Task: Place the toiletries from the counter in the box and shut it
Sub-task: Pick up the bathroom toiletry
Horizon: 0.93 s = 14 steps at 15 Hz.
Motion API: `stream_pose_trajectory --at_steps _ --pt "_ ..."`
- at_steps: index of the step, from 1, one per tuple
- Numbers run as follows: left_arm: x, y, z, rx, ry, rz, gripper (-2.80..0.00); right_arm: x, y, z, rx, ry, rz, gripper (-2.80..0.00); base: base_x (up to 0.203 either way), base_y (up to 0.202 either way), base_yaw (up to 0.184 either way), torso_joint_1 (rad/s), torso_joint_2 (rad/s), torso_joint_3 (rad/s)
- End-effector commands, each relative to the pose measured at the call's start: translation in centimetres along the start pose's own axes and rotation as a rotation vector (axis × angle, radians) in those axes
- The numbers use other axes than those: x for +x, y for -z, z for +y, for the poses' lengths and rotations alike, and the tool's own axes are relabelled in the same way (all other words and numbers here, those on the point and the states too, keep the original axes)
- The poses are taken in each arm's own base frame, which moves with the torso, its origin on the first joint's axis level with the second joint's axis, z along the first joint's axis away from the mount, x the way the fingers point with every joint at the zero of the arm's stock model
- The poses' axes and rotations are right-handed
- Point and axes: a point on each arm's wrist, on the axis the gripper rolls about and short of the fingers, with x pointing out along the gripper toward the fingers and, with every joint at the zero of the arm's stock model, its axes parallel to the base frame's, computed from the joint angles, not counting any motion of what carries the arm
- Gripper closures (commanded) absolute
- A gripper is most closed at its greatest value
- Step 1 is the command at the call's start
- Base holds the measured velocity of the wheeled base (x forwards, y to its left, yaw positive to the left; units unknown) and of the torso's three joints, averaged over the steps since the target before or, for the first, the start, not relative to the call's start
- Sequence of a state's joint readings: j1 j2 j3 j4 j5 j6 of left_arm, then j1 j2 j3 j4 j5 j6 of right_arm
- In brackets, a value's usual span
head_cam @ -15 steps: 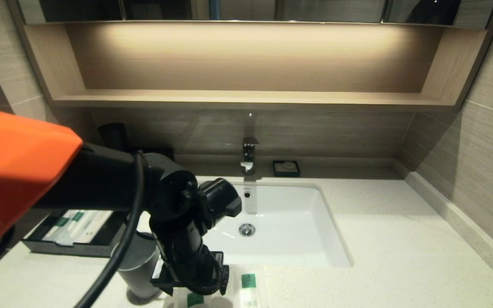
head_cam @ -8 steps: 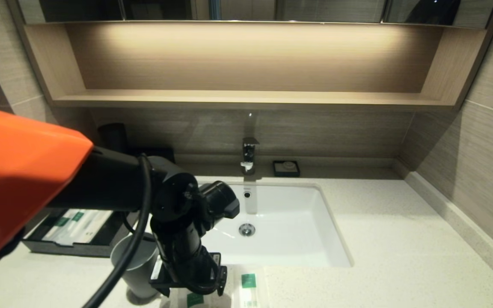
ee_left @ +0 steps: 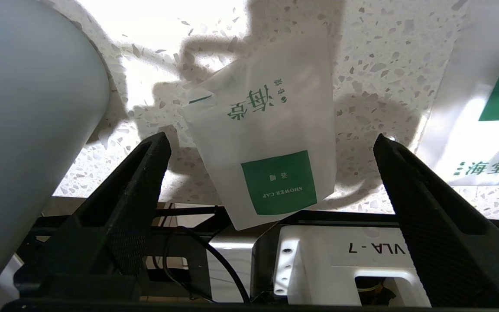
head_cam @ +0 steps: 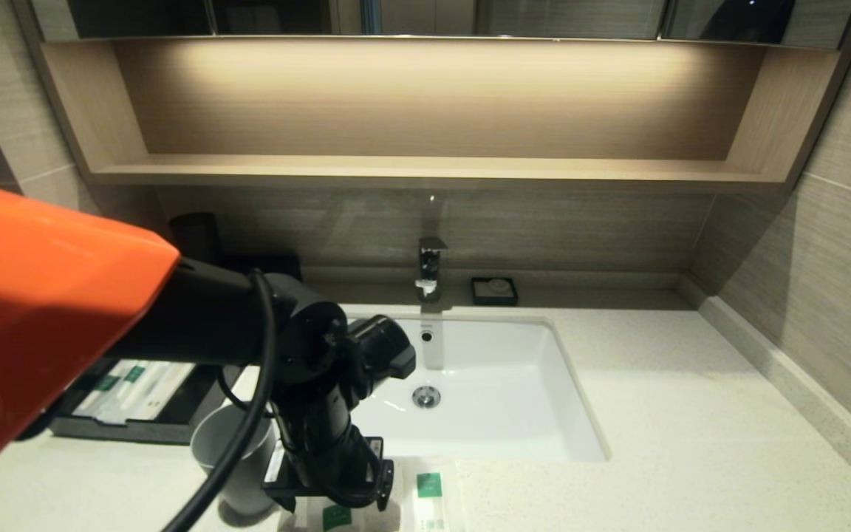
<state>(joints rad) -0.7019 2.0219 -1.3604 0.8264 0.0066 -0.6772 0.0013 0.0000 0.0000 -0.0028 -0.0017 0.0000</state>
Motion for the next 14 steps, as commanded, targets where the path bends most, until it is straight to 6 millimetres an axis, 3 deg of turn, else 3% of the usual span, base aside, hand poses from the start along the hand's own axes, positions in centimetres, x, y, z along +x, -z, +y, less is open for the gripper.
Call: stream_pose_trajectory --at_steps 1,9,10,14 --pt "0.14 0.01 -0.01 -0.003 -0.005 0.007 -2.8 0.0 0.0 0.0 0.0 0.0 0.0 0.0 0.0 0.0 0.0 0.0 0.0 0.0" --pt "0.2 -0.01 0.0 -0.002 -0.006 0.009 -2.8 0.0 0.03 0.0 0.0 0.0 -0.001 0.0 0.0 0.0 0.0 0.0 0.0 0.0" --pt "0.2 -0.02 0.02 -0.003 -0.006 0.009 0.0 0.01 0.04 0.0 0.0 0.0 0.001 0.0 0.0 0.0 0.0 0.0 0.0 0.0" --pt "0.34 -0.04 -0.03 -0.002 -0.009 0.012 0.0 0.0 0.04 0.0 0.0 0.0 0.0 0.0 0.0 0.0 0.0 0.0 0.0 0.0"
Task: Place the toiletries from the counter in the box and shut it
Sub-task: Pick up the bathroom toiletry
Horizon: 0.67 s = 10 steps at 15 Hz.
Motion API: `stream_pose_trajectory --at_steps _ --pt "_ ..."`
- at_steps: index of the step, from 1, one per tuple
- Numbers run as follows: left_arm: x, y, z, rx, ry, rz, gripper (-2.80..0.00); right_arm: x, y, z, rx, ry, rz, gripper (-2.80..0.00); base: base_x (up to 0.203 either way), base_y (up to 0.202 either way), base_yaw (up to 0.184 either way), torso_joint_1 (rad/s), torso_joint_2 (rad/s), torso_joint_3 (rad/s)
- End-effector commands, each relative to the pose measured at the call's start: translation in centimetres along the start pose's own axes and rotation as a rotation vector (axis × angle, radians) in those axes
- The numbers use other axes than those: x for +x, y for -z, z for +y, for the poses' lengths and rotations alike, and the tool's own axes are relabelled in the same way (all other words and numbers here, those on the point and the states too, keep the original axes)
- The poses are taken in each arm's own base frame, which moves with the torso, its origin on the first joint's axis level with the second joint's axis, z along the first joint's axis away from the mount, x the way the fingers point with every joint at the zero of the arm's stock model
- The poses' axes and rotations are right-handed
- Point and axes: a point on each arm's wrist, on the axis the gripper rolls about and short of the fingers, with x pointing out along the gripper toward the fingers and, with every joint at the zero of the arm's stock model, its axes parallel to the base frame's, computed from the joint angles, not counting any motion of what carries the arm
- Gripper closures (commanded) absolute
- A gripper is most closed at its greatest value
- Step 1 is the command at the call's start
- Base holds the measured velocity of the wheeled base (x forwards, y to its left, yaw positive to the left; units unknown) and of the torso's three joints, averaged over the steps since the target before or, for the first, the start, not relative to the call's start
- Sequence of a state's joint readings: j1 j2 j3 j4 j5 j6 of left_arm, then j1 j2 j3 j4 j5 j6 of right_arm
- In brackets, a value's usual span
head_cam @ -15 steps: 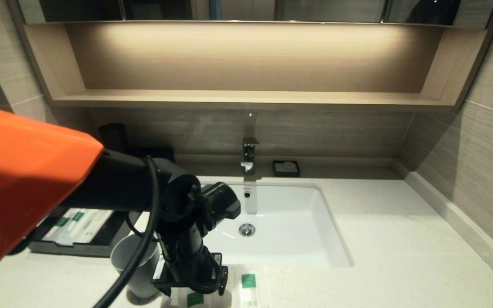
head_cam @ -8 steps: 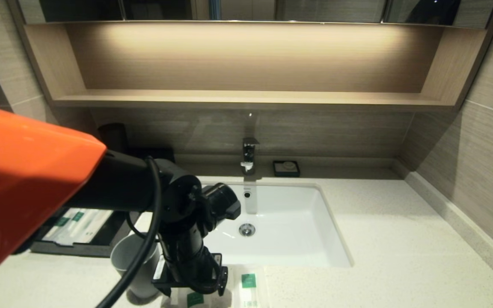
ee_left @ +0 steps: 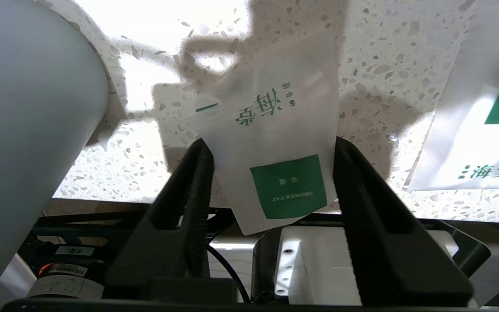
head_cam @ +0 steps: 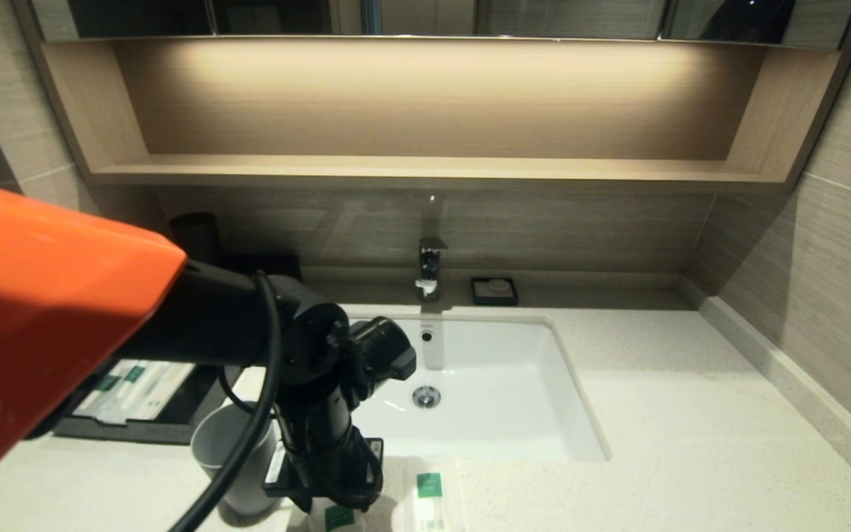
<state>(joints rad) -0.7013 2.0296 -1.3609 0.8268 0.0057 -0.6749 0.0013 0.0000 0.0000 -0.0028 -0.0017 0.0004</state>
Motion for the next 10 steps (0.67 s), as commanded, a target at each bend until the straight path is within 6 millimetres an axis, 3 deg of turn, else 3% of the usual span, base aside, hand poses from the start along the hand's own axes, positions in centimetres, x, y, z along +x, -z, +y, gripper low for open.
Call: stream_pose_trajectory --at_steps 1,10 --pt "0.1 0.02 0.02 -0.005 -0.005 0.006 0.0 0.0 0.0 0.0 0.0 0.0 0.0 0.0 0.0 0.0 0.0 0.0 0.0 0.0" --pt "-0.39 0.12 0.06 -0.005 0.006 -0.005 0.0 0.0 0.04 0.0 0.0 0.0 0.0 0.0 0.0 0.0 0.0 0.0 0.0 0.0"
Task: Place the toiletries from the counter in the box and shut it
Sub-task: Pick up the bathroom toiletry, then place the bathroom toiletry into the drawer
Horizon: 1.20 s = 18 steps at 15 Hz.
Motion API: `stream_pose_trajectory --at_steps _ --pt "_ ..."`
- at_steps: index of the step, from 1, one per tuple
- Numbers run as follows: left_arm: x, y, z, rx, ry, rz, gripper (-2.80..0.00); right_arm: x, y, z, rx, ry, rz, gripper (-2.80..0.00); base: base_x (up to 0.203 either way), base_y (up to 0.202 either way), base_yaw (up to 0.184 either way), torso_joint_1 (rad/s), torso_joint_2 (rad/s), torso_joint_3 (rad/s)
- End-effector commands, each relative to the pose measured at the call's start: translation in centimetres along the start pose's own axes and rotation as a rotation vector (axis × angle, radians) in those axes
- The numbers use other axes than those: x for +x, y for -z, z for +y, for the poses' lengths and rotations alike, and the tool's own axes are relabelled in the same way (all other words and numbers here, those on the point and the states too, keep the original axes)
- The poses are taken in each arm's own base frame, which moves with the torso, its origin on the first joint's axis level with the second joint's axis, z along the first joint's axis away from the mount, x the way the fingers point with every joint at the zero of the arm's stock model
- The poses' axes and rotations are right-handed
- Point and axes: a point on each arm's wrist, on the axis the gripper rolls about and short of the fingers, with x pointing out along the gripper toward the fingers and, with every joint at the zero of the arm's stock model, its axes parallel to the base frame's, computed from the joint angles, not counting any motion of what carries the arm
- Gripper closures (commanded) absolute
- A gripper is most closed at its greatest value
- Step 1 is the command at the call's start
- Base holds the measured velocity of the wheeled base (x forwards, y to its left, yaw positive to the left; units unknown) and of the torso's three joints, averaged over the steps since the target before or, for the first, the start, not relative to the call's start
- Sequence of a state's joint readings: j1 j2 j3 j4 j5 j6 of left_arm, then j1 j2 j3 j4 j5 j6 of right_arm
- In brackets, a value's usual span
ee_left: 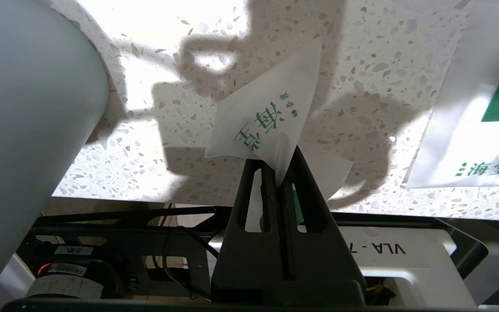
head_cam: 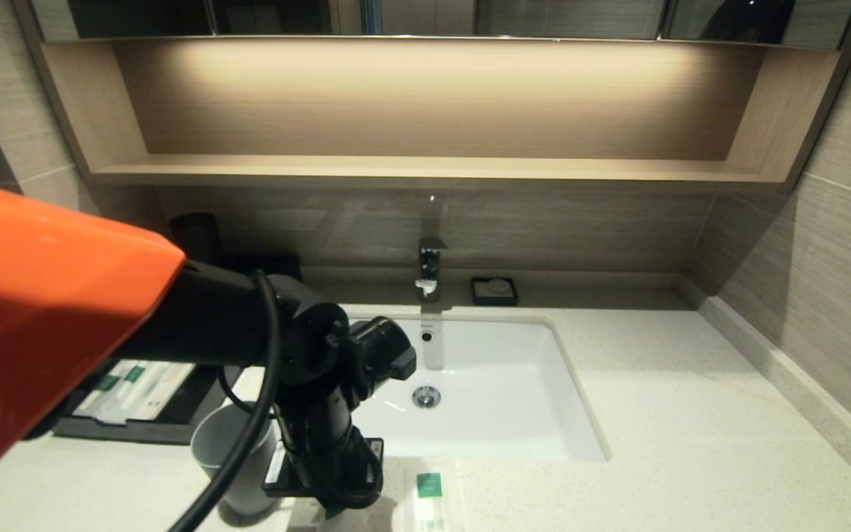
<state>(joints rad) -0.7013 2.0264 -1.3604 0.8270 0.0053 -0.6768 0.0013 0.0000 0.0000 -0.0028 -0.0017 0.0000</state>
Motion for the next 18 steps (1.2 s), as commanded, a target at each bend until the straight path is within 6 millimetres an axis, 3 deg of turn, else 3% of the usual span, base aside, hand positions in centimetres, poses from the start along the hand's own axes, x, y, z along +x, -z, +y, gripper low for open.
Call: stream_pose_trajectory --at_steps 1,12,18 --pt "-0.6 0.1 0.0 -0.003 0.013 -0.011 0.0 0.0 0.0 0.0 0.0 0.0 0.001 0.0 0.0 0.0 0.0 0.0 0.0 0.0" --pt "-10.5 2.2 1.0 0.025 0.149 -0.175 0.0 0.0 0.0 0.0 0.0 0.0 0.001 0.0 0.0 0.0 0.0 0.0 0.0 0.0" --pt "-12.5 2.6 1.6 0.024 0.172 -0.25 0.0 0.0 0.0 0.0 0.0 0.0 0.001 0.0 0.0 0.0 0.0 0.0 0.0 0.0"
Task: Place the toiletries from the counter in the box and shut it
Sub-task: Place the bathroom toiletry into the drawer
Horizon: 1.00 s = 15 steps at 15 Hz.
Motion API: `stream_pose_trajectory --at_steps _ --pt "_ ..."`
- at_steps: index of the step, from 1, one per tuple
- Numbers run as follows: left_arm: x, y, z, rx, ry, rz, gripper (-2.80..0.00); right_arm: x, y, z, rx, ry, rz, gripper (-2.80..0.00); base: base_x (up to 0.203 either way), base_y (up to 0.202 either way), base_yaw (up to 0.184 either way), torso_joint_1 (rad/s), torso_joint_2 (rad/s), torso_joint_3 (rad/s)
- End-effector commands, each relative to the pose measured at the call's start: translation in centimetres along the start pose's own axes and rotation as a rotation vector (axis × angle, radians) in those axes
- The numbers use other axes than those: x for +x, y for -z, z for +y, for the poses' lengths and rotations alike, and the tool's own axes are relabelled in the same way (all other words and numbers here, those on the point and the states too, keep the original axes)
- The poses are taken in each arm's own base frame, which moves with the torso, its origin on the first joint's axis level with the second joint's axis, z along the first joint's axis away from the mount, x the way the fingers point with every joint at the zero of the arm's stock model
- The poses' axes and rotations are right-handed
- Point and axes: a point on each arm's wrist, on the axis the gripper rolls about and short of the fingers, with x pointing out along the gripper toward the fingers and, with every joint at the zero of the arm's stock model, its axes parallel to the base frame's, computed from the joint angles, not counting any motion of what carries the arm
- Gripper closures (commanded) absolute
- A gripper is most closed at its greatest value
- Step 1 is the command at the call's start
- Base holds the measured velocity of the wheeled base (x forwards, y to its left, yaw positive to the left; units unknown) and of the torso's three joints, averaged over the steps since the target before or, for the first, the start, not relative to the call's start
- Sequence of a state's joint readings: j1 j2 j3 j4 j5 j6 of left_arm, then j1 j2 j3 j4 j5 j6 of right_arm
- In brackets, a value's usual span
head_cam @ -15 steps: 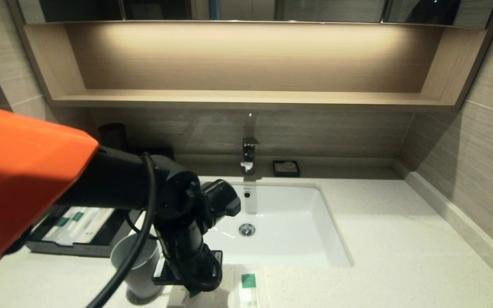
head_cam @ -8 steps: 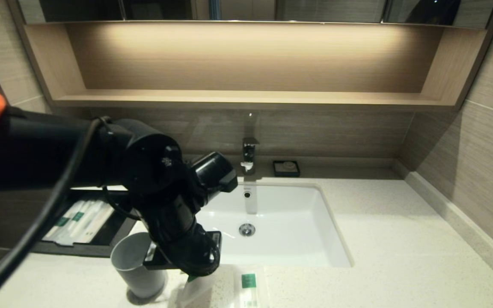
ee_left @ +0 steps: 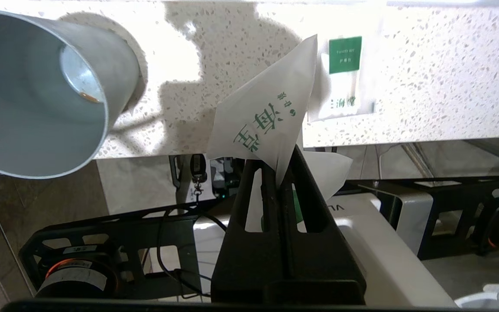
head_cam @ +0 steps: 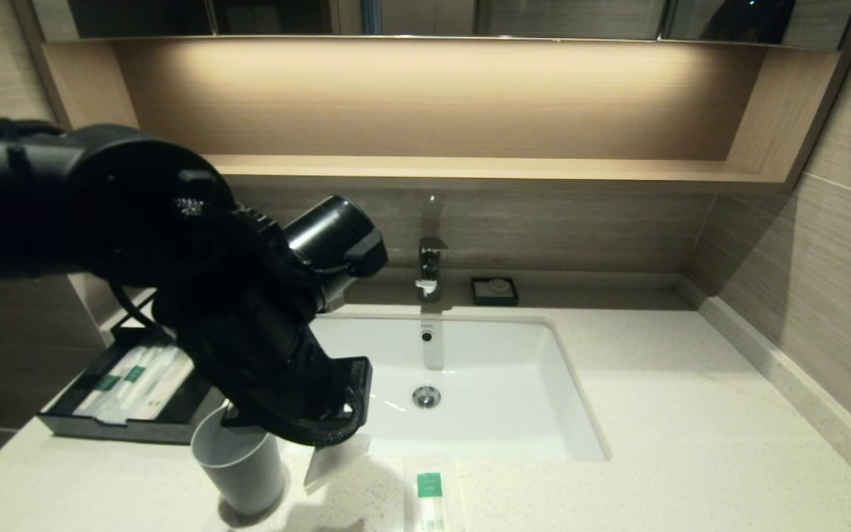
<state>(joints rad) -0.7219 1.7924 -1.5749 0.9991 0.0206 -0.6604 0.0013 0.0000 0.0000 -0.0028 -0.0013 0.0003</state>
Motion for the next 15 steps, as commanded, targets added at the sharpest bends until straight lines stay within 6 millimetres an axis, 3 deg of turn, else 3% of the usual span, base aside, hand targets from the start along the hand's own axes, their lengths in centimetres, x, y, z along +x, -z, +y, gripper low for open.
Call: stream_pose_trajectory --at_steps 1,5,15 --pt "-1.3 -0.2 0.2 -0.015 0.002 -0.052 0.0 0.0 0.0 0.0 0.0 0.0 0.001 0.0 0.0 0.0 0.0 0.0 0.0 0.0" --pt "-2.5 -2.3 2.0 -0.103 -0.036 -0.151 0.0 0.0 0.0 0.0 0.0 0.0 0.0 0.0 0.0 0.0 0.0 0.0 0.0 0.0" --pt "-4.4 -6.2 13.1 -0.303 -0.22 -0.25 0.0 0.0 0.0 0.0 0.0 0.0 0.0 0.0 0.0 0.0 0.0 0.0 0.0 0.0"
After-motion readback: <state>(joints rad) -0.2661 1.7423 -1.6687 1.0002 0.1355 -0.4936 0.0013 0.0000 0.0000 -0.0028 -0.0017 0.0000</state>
